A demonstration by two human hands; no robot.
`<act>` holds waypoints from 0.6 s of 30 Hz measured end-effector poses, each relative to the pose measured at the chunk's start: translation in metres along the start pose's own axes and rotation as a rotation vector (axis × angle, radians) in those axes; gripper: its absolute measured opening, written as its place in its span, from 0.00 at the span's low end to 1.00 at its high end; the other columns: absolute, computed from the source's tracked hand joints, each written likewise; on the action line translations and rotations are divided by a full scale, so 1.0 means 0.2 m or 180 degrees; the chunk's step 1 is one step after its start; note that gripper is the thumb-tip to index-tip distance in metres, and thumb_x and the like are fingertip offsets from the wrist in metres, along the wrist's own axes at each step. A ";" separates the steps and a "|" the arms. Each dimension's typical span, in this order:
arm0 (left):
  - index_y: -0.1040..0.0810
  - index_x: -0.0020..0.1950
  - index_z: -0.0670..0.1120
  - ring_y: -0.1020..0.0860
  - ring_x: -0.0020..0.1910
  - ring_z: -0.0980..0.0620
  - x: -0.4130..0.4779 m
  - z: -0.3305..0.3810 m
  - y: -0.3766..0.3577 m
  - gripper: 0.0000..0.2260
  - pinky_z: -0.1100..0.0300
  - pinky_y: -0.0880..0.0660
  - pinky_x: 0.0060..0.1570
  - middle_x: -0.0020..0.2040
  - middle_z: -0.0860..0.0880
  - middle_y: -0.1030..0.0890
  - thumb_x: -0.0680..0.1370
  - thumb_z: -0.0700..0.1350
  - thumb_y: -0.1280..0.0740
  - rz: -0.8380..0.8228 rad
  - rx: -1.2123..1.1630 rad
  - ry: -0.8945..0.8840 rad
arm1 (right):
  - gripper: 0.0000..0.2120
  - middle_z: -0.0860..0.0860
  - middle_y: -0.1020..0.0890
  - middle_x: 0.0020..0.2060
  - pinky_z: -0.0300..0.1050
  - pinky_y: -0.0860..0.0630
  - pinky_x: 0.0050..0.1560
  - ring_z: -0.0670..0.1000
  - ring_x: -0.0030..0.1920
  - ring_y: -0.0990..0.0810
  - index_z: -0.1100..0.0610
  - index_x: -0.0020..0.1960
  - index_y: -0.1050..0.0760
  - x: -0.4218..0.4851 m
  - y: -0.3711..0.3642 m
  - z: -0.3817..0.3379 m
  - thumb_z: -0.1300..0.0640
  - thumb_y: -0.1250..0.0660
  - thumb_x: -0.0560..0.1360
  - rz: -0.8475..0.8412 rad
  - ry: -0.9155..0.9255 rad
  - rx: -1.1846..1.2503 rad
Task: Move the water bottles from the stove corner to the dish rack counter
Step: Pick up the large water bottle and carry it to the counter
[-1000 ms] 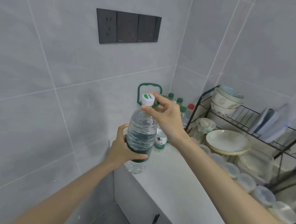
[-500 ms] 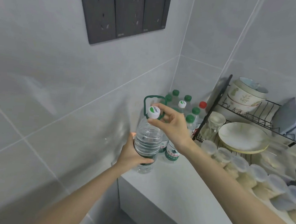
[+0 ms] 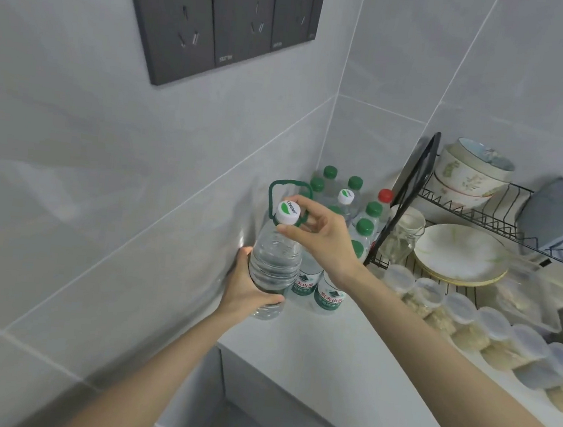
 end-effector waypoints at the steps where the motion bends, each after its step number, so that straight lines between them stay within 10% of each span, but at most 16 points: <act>1: 0.35 0.58 0.54 0.22 0.52 0.55 0.00 0.00 0.00 0.40 0.62 0.26 0.50 0.52 0.56 0.21 0.53 0.43 0.18 -0.0014 0.0024 0.0022 | 0.19 0.56 0.17 0.54 0.42 0.23 0.59 0.48 0.52 0.19 0.53 0.58 0.23 0.01 0.00 0.00 0.66 0.27 0.70 -0.0019 -0.0001 -0.0026; 7: 0.32 0.60 0.53 0.23 0.52 0.56 -0.01 0.02 0.01 0.38 0.63 0.29 0.51 0.52 0.58 0.22 0.55 0.41 0.18 0.0023 0.0047 0.0066 | 0.21 0.47 0.20 0.59 0.33 0.28 0.60 0.43 0.60 0.23 0.52 0.68 0.29 0.03 -0.02 0.01 0.62 0.33 0.76 -0.0258 0.0000 -0.0617; 14: 0.30 0.59 0.49 0.24 0.53 0.58 -0.06 0.06 0.01 0.31 0.76 0.31 0.48 0.53 0.55 0.23 0.62 0.35 0.22 0.0118 -0.0232 -0.0036 | 0.25 0.48 0.25 0.66 0.47 0.29 0.66 0.48 0.63 0.25 0.49 0.72 0.34 -0.04 0.04 0.03 0.60 0.34 0.77 -0.0258 -0.0100 -0.1091; 18: 0.31 0.62 0.50 0.24 0.57 0.53 -0.09 0.14 0.05 0.26 0.59 0.26 0.58 0.59 0.50 0.24 0.68 0.37 0.25 0.0233 -0.0432 -0.0072 | 0.25 0.48 0.24 0.65 0.44 0.25 0.61 0.48 0.59 0.22 0.47 0.71 0.33 -0.15 0.12 0.01 0.61 0.34 0.76 -0.0204 -0.0036 -0.1117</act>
Point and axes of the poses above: each hand's wrist, its own x-axis towards the middle knuckle, its own y-axis out of the back of the hand, z = x × y, the point moved 5 cm from there along x, towards the middle knuckle
